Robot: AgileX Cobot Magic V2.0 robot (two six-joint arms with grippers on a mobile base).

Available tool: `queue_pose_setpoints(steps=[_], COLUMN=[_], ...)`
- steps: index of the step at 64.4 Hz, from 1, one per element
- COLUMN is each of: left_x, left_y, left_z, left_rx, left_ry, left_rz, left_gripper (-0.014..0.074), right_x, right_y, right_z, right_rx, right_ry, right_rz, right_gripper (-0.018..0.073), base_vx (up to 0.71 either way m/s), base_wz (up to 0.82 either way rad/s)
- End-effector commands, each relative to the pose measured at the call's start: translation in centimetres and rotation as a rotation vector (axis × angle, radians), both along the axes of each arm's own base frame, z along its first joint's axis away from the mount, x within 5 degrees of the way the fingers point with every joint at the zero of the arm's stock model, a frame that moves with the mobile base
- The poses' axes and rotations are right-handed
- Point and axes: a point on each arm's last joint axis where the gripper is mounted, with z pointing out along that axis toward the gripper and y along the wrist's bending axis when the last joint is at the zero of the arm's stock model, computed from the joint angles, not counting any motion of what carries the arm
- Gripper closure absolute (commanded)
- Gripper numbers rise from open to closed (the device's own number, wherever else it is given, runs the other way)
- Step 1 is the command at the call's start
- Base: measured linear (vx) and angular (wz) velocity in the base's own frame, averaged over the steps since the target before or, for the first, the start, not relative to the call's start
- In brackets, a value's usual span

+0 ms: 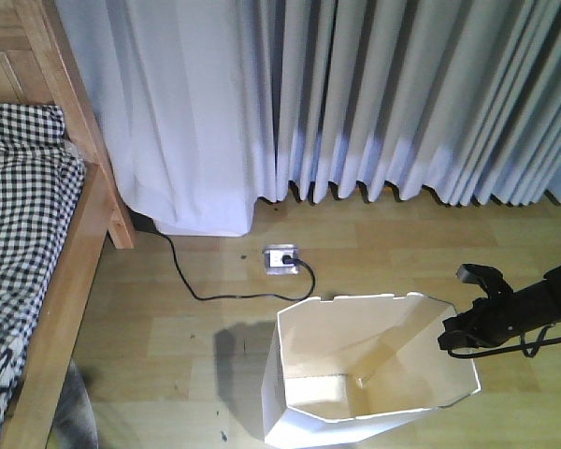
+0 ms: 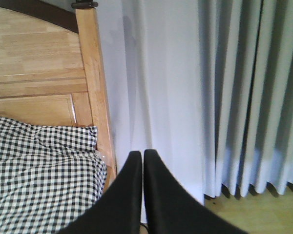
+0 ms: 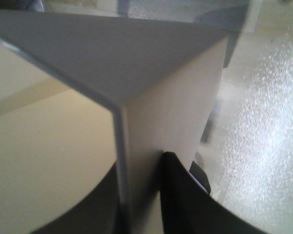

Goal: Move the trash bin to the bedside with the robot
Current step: 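Carry the bin in the right gripper toward the bed's headboard, then lower the bin to the floor beside the bed with the right gripper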

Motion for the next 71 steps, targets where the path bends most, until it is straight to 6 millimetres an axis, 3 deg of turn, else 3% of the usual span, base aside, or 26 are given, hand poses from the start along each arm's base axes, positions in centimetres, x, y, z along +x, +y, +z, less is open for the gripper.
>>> queue_pose_setpoints(steps=[1, 71], left_x=[-0.14, -0.14], left_y=[-0.03, -0.03], left_z=[1.39, 1.39], left_rx=[-0.004, -0.004], left_ry=[-0.098, -0.098], left_rz=[-0.003, -0.003], left_gripper=[0.0603, 0.0603], right_x=[1.33, 1.33], right_y=[0.88, 0.87], right_z=[3.83, 3.82], right_rx=[0.199, 0.198], right_ry=[-0.045, -0.045], right_rz=[0.001, 0.001], right_gripper=[0.0564, 0.0564], base_vx=[0.24, 0.17], base_wz=[0.09, 0.04])
